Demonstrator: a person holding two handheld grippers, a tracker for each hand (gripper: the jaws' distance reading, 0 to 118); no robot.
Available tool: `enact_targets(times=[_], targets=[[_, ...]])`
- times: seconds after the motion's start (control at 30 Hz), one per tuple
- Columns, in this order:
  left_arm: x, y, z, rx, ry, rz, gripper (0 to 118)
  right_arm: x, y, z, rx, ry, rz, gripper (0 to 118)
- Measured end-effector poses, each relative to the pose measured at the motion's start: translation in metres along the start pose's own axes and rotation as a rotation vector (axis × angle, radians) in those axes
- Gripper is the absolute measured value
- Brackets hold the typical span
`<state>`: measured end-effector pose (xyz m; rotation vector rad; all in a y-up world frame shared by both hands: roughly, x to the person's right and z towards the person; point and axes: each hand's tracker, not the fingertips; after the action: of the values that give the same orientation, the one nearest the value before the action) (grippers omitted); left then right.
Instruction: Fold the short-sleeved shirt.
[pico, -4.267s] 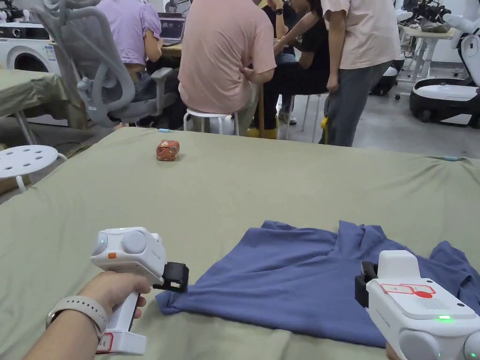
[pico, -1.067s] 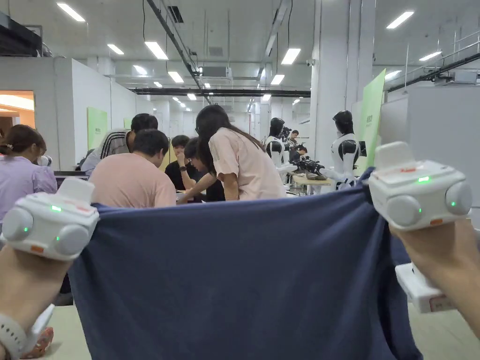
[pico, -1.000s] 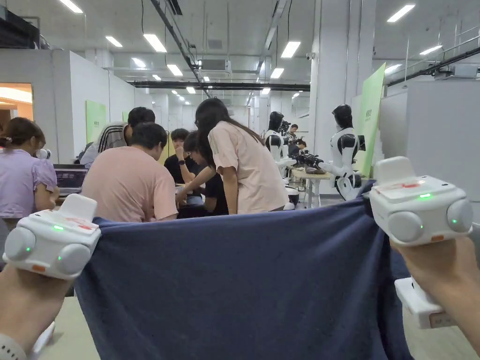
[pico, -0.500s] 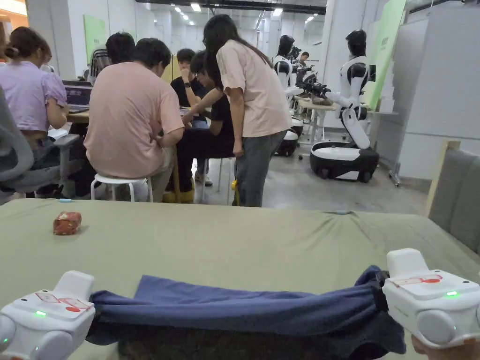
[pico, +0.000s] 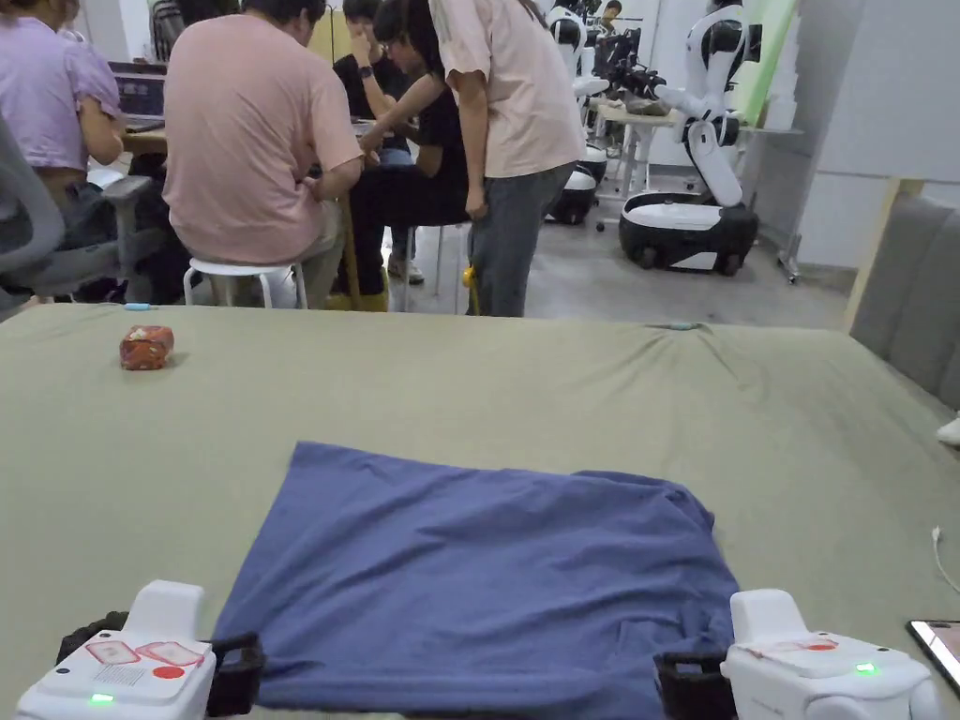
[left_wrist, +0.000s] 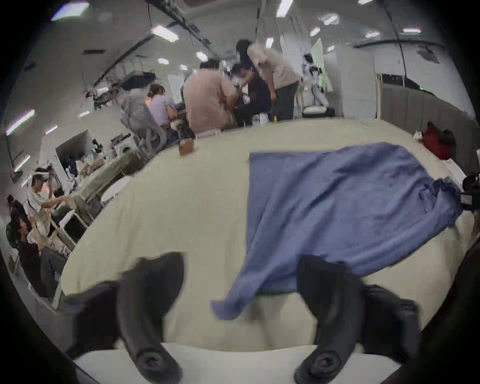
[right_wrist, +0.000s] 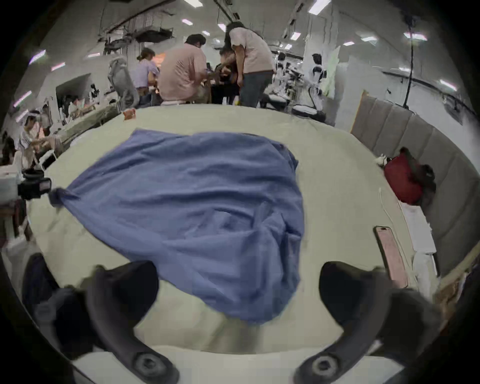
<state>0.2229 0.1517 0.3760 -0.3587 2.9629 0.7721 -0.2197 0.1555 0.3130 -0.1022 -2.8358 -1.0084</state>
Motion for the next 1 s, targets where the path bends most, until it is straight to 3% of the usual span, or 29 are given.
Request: enact_targets(times=[0.03, 0.13, 0.17, 0.2, 0.23, 0.27, 0.3, 0.33, 0.43, 0.53, 0.57, 0.67, 0.7, 0.73, 0.77, 0.93, 1.0], targets=[[0.009, 0.003, 0.01, 0.042, -0.031, 0.018, 110, -0.01, 0.004, 0.002, 0.032, -0.023, -0.01, 106], [0.029, 0.008, 0.022, 0.051, -0.123, 0.072, 112, -0.029, 0.011, 0.01, 0.064, -0.028, -0.024, 109], [0.034, 0.009, 0.022, 0.043, -0.156, 0.075, 111, -0.035, 0.012, 0.011, 0.078, -0.028, -0.024, 104], [0.037, 0.01, 0.023, 0.039, -0.177, 0.072, 107, -0.036, 0.017, 0.017, 0.084, -0.025, -0.026, 91], [0.038, 0.011, 0.022, 0.022, -0.189, 0.055, 92, -0.04, 0.018, 0.018, 0.092, -0.018, -0.029, 68], [0.039, 0.01, 0.021, 0.022, -0.181, 0.052, 54, -0.045, 0.018, 0.017, 0.097, -0.022, -0.026, 19], [0.037, 0.012, 0.02, 0.017, -0.17, 0.045, 16, -0.049, 0.018, 0.016, 0.099, -0.051, -0.01, 1], [0.031, 0.014, 0.016, 0.003, -0.145, 0.03, 0, -0.05, 0.02, 0.018, 0.097, -0.101, 0.02, 0], [-0.002, 0.022, 0.009, -0.055, -0.113, 0.102, 0, -0.047, 0.02, 0.019, 0.068, -0.038, 0.002, 0], [-0.038, 0.031, -0.008, -0.2, -0.144, 0.148, 0, -0.043, 0.019, 0.022, 0.055, -0.056, -0.009, 0], [-0.044, 0.031, -0.013, -0.19, -0.127, 0.12, 18, -0.042, 0.019, 0.02, 0.044, -0.056, -0.02, 0], [-0.049, 0.026, -0.023, -0.214, -0.152, 0.066, 48, -0.036, 0.013, 0.019, 0.009, -0.029, -0.045, 0], [-0.05, 0.024, -0.029, -0.255, -0.166, 0.056, 85, -0.036, 0.009, 0.018, 0.005, -0.027, -0.042, 0], [-0.049, 0.02, -0.035, -0.239, -0.172, 0.06, 113, -0.036, 0.006, 0.02, -0.003, -0.027, -0.04, 0], [-0.048, 0.018, -0.039, -0.226, -0.173, 0.055, 116, -0.035, 0.003, 0.018, -0.015, -0.026, -0.036, 0], [-0.038, -0.004, -0.076, -0.383, -0.159, 0.008, 94, -0.02, -0.007, 0.017, -0.041, -0.051, -0.05, 0], [-0.037, -0.014, -0.088, -0.452, -0.136, -0.001, 58, -0.011, -0.01, 0.021, -0.049, -0.067, -0.053, 0]])
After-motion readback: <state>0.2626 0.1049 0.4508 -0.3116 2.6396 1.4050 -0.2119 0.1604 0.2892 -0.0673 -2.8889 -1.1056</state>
